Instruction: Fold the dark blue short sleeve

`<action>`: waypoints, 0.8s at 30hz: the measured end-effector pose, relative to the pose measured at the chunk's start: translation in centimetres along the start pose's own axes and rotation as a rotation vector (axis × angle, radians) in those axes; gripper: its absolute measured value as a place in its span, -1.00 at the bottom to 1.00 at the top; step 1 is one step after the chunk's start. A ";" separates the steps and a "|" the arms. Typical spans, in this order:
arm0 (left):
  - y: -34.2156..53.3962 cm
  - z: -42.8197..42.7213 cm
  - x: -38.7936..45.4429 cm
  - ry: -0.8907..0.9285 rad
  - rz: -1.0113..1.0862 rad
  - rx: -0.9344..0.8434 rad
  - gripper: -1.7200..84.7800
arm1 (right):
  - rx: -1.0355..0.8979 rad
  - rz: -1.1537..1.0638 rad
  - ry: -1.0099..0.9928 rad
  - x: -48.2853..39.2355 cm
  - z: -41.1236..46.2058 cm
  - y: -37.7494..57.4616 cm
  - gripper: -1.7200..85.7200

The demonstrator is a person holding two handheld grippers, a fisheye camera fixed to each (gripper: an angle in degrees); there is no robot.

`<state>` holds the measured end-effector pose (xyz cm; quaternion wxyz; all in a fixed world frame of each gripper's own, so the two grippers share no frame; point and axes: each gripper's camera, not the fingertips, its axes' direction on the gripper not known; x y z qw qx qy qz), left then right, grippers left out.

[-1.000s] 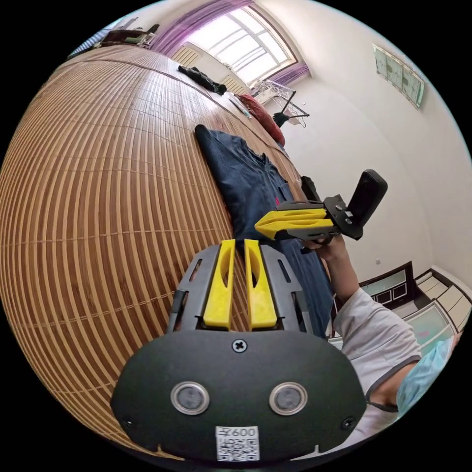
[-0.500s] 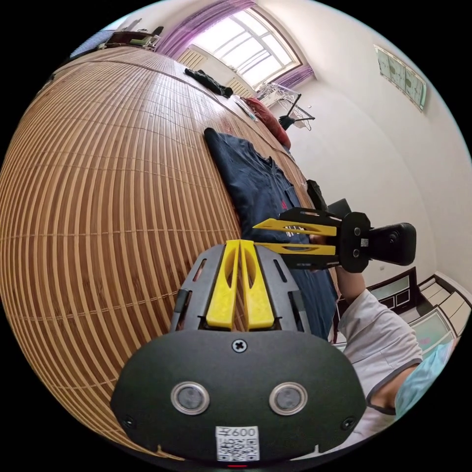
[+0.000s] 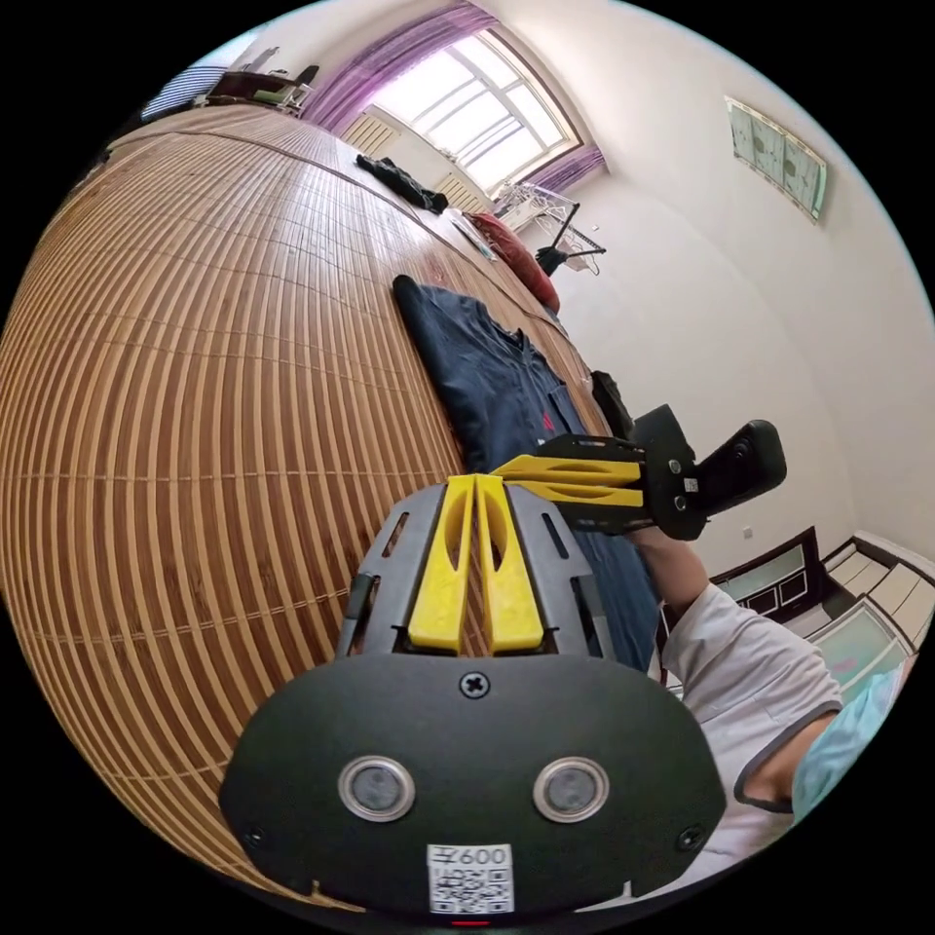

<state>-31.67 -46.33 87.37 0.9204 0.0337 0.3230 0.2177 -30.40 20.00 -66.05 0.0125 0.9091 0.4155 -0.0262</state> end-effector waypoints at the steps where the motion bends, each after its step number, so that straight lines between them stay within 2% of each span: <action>1: 0.0 -0.1 0.1 0.014 0.011 -0.002 -0.94 | 0.025 0.022 0.005 0.1 -0.2 0.4 -0.98; 3: -0.1 0.5 -0.4 0.076 -0.009 -0.055 -0.93 | 0.053 0.065 0.004 0.5 -0.7 0.8 -0.98; 6: -0.2 1.4 -0.3 0.058 0.002 -0.095 -0.92 | 0.084 0.099 0.007 0.8 -1.1 1.2 -0.98; 13: -0.1 1.0 -1.2 0.188 -0.019 -0.053 -0.92 | 0.080 0.104 0.016 1.0 -0.4 1.3 -0.98; 24: -0.4 2.3 0.5 0.075 0.002 -0.082 -0.91 | 0.099 0.127 -0.007 2.0 0.4 1.6 -0.98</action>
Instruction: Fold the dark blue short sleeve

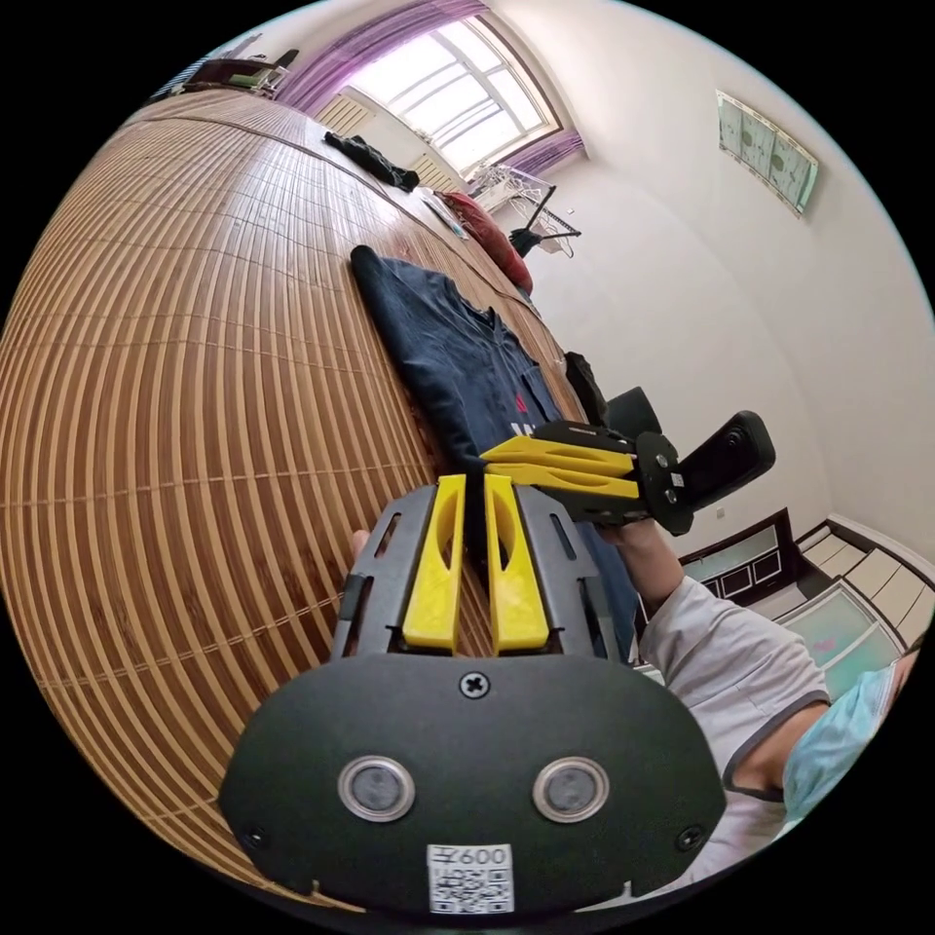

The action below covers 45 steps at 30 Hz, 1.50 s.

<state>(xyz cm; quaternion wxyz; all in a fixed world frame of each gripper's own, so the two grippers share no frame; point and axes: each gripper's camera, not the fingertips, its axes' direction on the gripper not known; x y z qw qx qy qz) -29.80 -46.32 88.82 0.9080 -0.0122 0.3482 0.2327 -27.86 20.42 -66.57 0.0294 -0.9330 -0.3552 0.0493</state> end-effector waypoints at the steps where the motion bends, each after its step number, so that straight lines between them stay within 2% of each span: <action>1: 0.0 0.0 0.1 -0.008 0.002 -0.001 -0.91 | 0.004 -0.001 0.007 0.0 0.0 -0.1 -0.98; 6: 0.0 -0.1 1.3 -0.124 0.000 -0.004 -0.93 | -0.035 -0.032 0.015 -0.2 1.0 -0.8 -0.98; 15: 0.1 -0.2 1.8 -0.127 0.004 -0.014 -0.94 | -0.062 -0.116 0.133 -1.7 1.8 -1.9 -0.98; 19: 0.2 -0.6 1.2 -0.072 -0.002 -0.016 -0.94 | -0.134 -0.176 0.009 -0.2 0.5 -4.6 -0.96; 21: 0.2 -0.4 1.1 -0.071 -0.013 -0.022 -0.94 | -0.086 -0.147 0.015 2.0 -1.3 -6.9 -0.95; 23: 0.1 -0.3 1.6 -0.092 -0.003 -0.030 -0.94 | 0.009 -0.029 0.044 6.4 -1.9 -10.3 -0.97; 26: 0.1 -0.2 1.9 -0.095 0.001 -0.031 -0.94 | -0.094 0.098 0.112 12.0 3.8 -14.7 -0.98; 30: 0.2 -0.4 2.0 -0.084 -0.002 -0.027 -0.94 | -0.151 0.231 0.081 16.6 10.1 -16.9 -0.98; 32: 0.3 -0.4 2.1 -0.081 -0.002 -0.025 -0.94 | -0.305 0.195 0.083 17.6 13.9 -17.4 -0.98; 37: 0.6 -0.7 4.0 -0.099 0.074 -0.021 -0.95 | -0.266 0.186 0.067 18.5 14.1 -17.8 -0.98; 40: 0.8 -0.5 6.1 -0.224 0.136 -0.071 -0.95 | -0.201 0.254 0.026 19.6 13.9 -16.9 -0.98; 45: 1.0 -0.9 6.0 -0.215 0.112 -0.069 -0.95 | -0.158 0.212 0.023 19.4 13.8 -16.3 -0.98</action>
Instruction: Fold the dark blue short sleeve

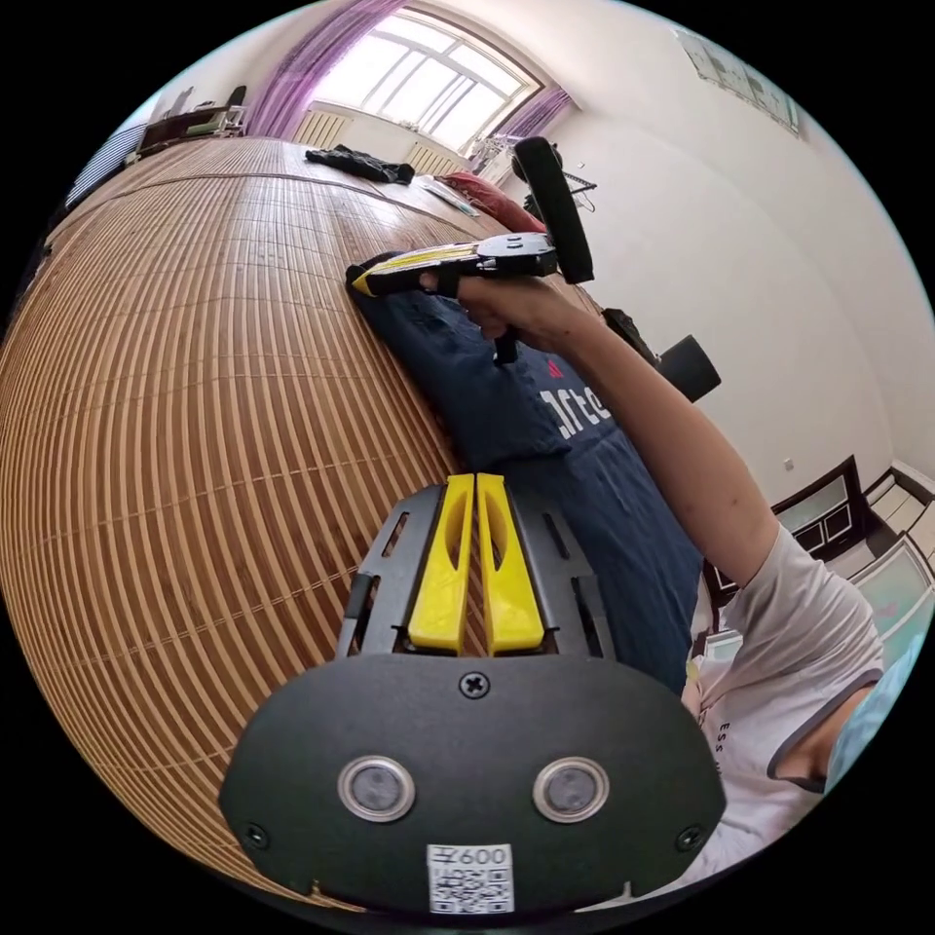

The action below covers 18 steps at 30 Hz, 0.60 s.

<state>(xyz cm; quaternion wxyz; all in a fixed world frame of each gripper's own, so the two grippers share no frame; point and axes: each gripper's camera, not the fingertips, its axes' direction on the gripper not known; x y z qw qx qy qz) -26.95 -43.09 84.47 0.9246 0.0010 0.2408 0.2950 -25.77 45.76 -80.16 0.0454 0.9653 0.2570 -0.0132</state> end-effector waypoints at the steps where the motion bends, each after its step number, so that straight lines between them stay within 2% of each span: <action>1: 0.1 -0.3 0.1 -0.001 0.002 0.008 -0.95 | -0.005 -0.032 0.018 -0.5 0.1 -0.1 -0.98; 7: 0.1 -1.0 0.5 -0.057 -0.013 0.030 -0.95 | 0.020 -0.097 0.132 -2.6 0.4 0.0 -0.98; 18: -0.3 -0.7 -0.1 -0.114 -0.124 0.001 -0.96 | 0.038 -0.112 0.200 -4.4 0.6 0.3 -0.98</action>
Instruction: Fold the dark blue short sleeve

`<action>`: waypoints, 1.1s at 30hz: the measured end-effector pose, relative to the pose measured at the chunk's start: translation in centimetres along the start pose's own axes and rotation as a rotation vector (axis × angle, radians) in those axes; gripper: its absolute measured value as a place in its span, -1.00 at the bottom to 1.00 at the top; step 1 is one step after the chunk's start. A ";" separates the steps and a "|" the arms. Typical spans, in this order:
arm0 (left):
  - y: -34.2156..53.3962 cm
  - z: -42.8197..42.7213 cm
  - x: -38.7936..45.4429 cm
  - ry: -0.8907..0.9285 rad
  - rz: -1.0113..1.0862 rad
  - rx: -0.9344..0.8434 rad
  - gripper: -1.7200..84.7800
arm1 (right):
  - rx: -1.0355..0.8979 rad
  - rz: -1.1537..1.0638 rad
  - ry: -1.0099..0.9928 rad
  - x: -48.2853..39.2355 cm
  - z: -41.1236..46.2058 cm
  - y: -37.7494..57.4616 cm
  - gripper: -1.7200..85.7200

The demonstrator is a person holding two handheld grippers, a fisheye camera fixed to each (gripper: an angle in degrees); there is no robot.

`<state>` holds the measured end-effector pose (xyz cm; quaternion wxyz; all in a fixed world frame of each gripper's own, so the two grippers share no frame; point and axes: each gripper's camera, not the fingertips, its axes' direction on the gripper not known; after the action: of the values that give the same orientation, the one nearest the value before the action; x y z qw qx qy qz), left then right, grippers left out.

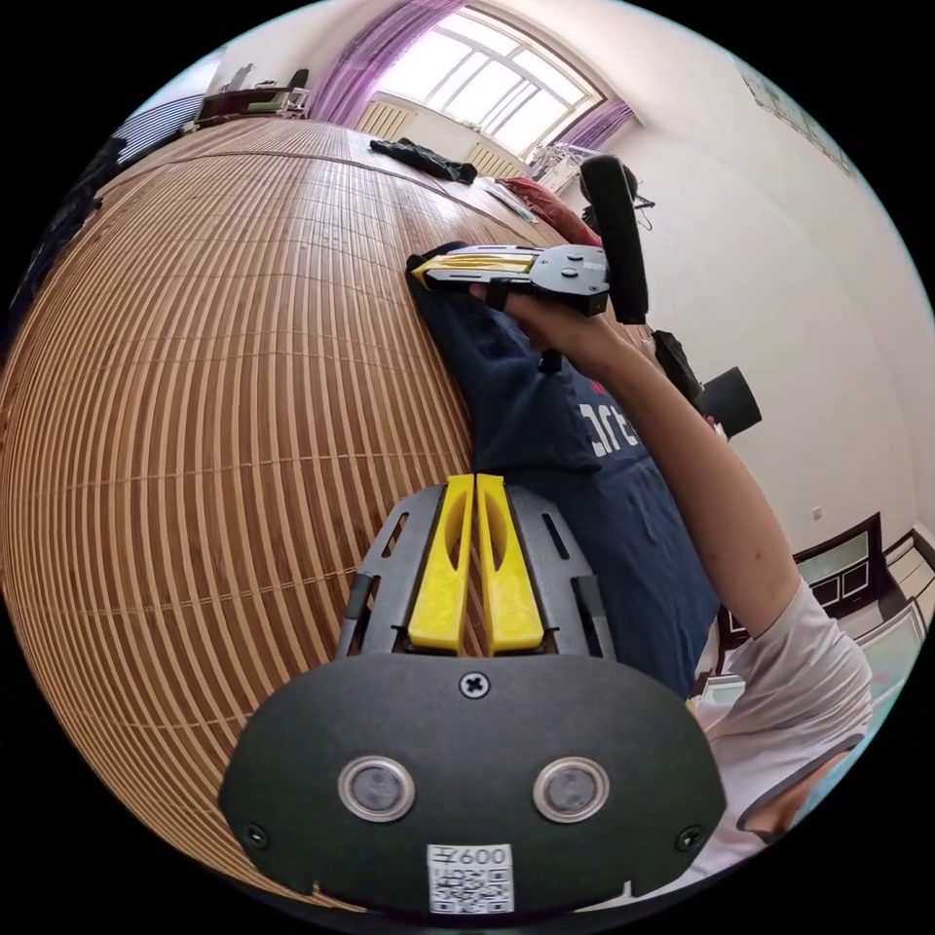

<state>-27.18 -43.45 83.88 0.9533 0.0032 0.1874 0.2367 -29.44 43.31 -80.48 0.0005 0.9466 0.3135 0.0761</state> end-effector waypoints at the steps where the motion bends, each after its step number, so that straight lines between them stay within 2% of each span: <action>1: 0.0 -0.1 0.1 -0.007 0.003 0.000 -0.96 | 0.001 -0.003 0.008 -0.2 0.0 0.0 -0.98; 12: 0.9 -2.2 -2.7 0.063 -0.055 -0.004 -0.96 | 0.008 -0.002 0.044 -1.2 -0.9 0.3 -0.98; 14: 1.4 -3.9 -3.1 0.051 -0.081 0.097 -0.96 | 0.013 -0.015 0.070 -1.7 -1.1 0.5 -0.98; 16: 1.8 -5.3 -3.2 0.175 -0.076 0.257 -0.96 | 0.014 -0.019 0.077 -1.8 -1.4 0.6 -0.98; 17: 1.8 -5.2 -3.1 0.186 -0.075 0.268 -0.96 | 0.015 -0.018 0.077 -1.8 -1.6 0.6 -0.98; 24: -0.5 0.3 -1.9 0.126 -0.080 0.078 -0.96 | 0.022 0.017 0.024 -0.5 -2.7 1.0 -0.98; 28: -0.5 0.3 -1.2 0.071 -0.068 0.056 -0.96 | 0.028 0.067 -0.036 1.3 -3.6 1.3 -0.98; 33: -0.2 0.4 -2.5 0.134 -0.100 0.057 -0.96 | 0.037 0.146 -0.073 3.4 -4.4 1.8 -0.98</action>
<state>-28.98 -44.73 85.09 0.9488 0.0052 0.2572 0.1832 -26.36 43.70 -75.52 -0.0109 0.9689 0.2447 0.0356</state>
